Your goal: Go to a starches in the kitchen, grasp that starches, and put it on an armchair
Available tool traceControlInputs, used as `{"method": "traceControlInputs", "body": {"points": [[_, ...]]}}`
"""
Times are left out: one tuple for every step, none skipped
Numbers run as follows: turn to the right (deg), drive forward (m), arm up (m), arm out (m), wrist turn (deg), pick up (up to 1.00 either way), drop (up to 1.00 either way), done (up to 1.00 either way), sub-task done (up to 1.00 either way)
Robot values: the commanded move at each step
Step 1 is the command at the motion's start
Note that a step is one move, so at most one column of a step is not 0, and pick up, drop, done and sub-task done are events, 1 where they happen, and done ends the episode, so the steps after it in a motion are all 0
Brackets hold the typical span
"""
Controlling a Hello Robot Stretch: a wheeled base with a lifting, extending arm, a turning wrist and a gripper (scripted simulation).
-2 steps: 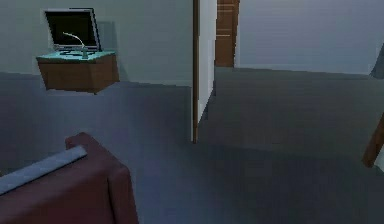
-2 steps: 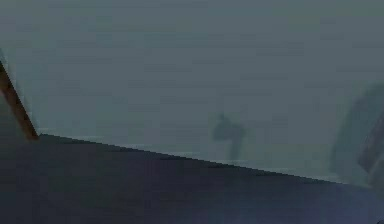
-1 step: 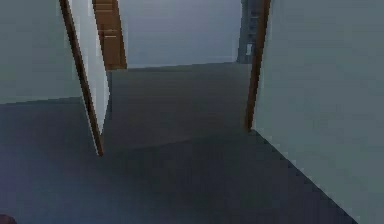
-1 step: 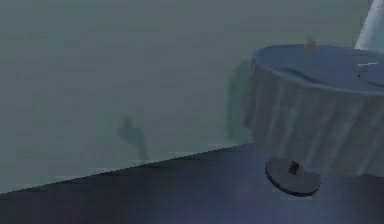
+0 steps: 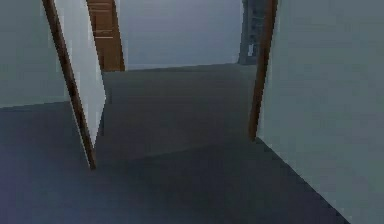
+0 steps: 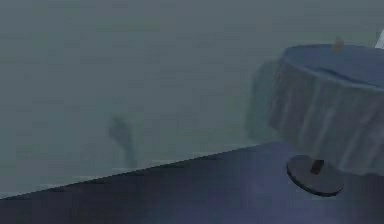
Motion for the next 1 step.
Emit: {"method": "traceControlInputs", "body": {"points": [[0.0, 1.00, 0.00, 0.00, 0.0, 0.00, 0.00, 0.00, 0.00]]}}
